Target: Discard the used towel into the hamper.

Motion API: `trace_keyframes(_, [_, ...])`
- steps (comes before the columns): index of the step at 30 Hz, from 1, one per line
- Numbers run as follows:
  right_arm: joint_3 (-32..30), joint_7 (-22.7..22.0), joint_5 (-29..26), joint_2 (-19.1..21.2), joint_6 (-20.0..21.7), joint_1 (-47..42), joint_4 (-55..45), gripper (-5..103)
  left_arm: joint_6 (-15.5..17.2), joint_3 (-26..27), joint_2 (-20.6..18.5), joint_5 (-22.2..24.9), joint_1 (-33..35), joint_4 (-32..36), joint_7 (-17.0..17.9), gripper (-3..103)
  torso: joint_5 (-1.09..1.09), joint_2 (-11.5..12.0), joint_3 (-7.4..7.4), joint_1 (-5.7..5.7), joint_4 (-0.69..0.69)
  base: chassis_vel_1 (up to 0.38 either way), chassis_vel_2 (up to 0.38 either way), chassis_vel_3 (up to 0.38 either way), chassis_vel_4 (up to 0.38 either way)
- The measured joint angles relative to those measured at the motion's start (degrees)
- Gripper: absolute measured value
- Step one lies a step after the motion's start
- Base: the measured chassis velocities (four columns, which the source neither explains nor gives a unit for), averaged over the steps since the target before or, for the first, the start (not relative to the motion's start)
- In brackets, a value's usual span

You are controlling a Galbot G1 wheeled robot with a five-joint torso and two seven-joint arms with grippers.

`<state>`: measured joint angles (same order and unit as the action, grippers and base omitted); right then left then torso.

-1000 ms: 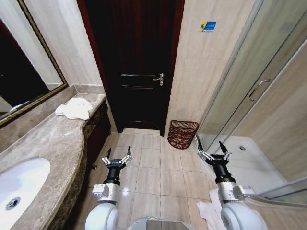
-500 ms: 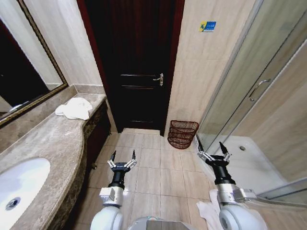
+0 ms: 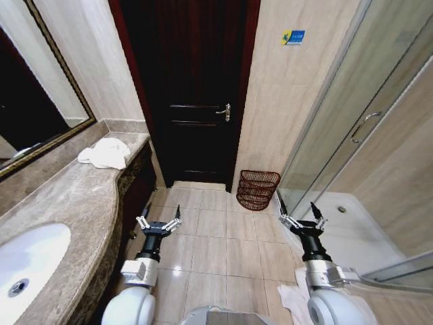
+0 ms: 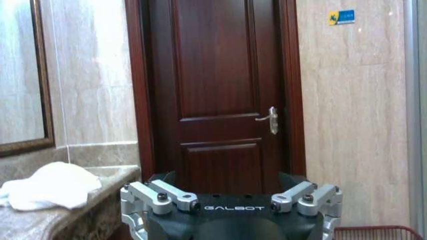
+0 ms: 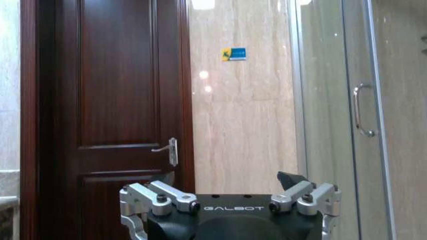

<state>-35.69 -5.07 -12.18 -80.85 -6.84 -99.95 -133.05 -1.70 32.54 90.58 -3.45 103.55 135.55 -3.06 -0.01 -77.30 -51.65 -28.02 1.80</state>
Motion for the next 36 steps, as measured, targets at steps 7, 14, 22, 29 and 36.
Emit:
trace_keyframes(7, [0.83,0.16,0.87,-0.45,-1.91,0.20,0.72,100,-0.20,-1.10,1.19,0.05,0.84,0.11,2.05,100,0.01,0.00,0.00,0.00,0.00,0.000,0.000,0.000,0.000])
trace_keyframes(14, [0.74,1.01,-0.37,-0.07,-0.49,0.05,-0.29,100,1.64,-1.92,1.58,-0.44,0.92,0.66,4.86,100,0.01,0.00,0.00,0.00,0.00,0.000,0.000,0.000,0.000])
trace_keyframes(22, [0.87,1.41,-1.32,-0.87,-0.83,-1.09,-0.66,100,-2.80,-3.23,1.58,0.76,0.22,-0.66,5.55,100,0.01,0.00,0.00,0.00,-0.01,0.000,0.000,0.000,0.000])
trace_keyframes(29, [1.53,1.52,-1.40,-0.94,-0.81,-0.95,-1.06,100,-1.88,-3.85,1.57,1.14,-0.32,-1.29,5.65,100,0.00,-0.01,0.00,0.01,-0.01,-0.014,0.016,0.015,-0.019])
trace_keyframes(36, [2.00,1.55,-1.10,-1.34,-0.81,-0.48,-0.64,100,-1.77,-4.12,1.57,1.07,-0.35,-1.43,5.61,100,0.01,0.00,-0.01,0.00,0.00,-0.071,0.094,0.085,-0.083])
